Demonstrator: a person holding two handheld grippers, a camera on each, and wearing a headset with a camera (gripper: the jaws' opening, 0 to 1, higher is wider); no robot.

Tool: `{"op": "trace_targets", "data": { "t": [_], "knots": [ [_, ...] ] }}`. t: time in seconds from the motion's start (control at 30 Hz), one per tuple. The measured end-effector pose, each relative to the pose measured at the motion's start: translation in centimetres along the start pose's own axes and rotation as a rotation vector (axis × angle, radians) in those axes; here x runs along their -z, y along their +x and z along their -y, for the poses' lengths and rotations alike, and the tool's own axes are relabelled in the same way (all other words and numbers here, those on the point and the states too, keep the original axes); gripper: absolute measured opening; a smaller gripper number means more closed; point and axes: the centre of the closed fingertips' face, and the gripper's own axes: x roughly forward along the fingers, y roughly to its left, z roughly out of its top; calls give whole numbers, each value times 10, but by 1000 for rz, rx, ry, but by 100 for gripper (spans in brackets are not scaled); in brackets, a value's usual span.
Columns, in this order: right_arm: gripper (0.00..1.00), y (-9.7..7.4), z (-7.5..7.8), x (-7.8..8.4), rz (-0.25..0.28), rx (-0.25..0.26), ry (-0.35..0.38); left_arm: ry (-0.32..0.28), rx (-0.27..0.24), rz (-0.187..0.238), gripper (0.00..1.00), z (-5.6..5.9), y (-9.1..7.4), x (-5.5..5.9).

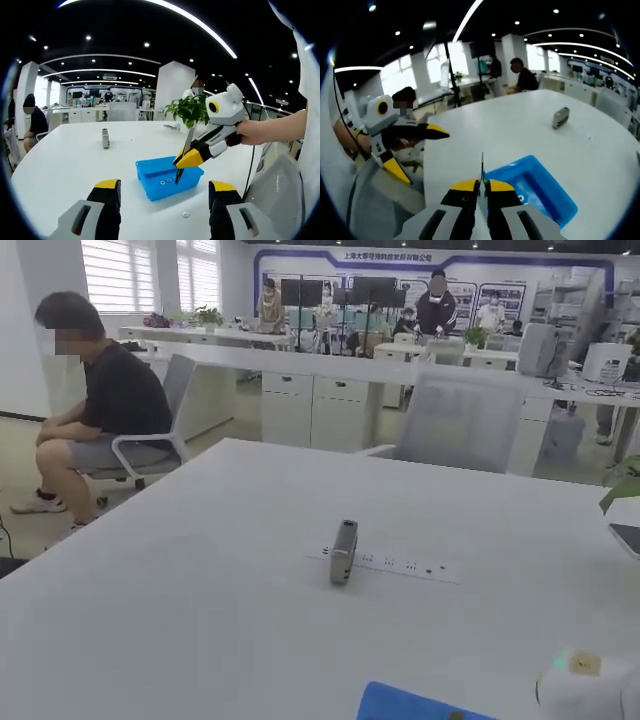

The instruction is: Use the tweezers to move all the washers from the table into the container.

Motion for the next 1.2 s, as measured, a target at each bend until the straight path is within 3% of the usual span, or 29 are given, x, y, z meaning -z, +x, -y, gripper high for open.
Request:
{"op": "trace_targets", "data": {
  "t": [0.27, 0.43, 0.77, 1.2],
  "knots": [
    [4, 15, -22, 30, -75, -67, 30, -1, 0, -1, 72, 0, 0, 1],
    [4, 20, -21, 47, -101, -78, 59, 0, 1, -1, 72, 0, 0, 1],
    [4, 23, -28, 60, -127, -97, 89, -4, -2, -2, 71, 0, -1, 1],
    [4, 27, -36, 62, -145, -125, 95, -10, -2, 1, 72, -2, 0, 0]
  ]
}}
